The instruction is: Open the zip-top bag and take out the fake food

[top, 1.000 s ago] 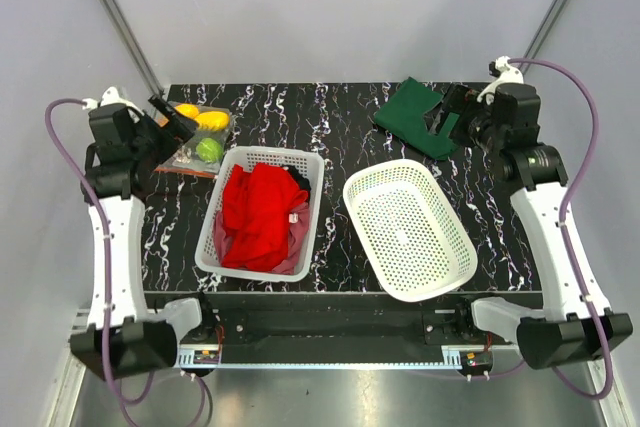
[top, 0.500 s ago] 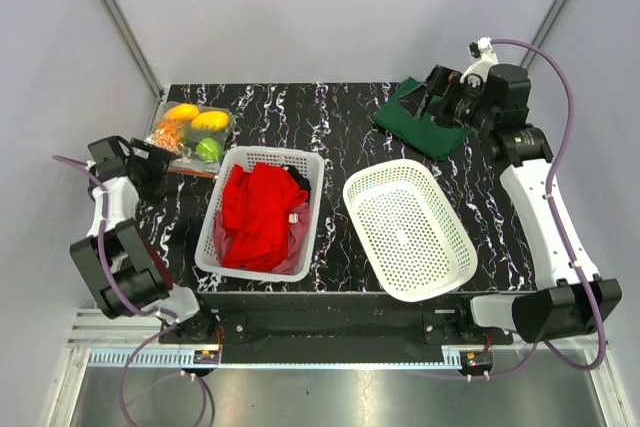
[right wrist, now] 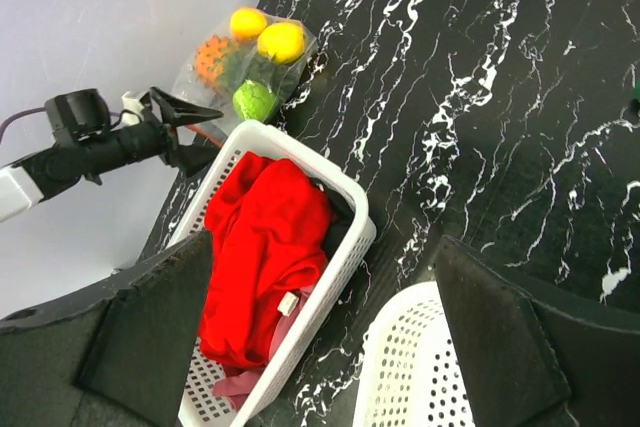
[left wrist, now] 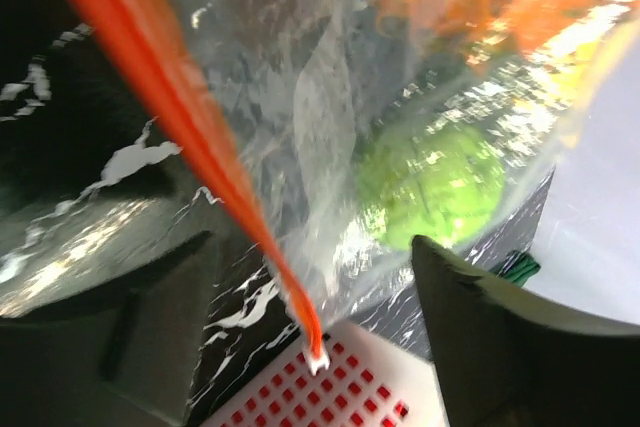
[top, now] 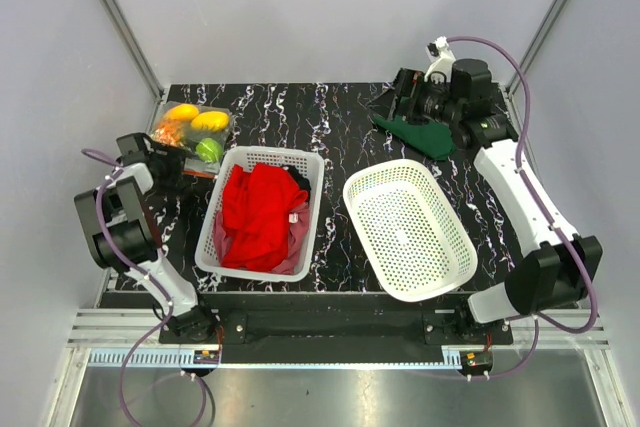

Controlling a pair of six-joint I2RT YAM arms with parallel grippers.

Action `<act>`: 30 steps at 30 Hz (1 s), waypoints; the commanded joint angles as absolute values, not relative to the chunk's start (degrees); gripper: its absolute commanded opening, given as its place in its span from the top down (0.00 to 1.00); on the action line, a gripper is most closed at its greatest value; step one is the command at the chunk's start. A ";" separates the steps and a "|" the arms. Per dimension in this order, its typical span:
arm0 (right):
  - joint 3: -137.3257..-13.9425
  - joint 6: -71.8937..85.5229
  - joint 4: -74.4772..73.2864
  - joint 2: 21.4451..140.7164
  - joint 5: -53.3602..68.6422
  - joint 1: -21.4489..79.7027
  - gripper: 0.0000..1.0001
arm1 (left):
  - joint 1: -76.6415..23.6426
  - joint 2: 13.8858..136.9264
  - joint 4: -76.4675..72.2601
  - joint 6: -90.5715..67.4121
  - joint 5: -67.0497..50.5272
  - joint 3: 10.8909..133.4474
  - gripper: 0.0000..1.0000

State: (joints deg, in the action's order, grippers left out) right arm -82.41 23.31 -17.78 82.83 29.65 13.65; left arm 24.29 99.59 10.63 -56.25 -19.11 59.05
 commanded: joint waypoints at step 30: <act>-103.37 -4.65 6.83 117.07 42.78 21.01 0.03 | 2.73 107.93 4.04 -65.29 -26.45 88.24 1.00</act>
State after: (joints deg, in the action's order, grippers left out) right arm -104.71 1.15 -6.59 116.11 33.98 20.23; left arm 5.23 107.11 6.15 -62.39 -23.79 85.52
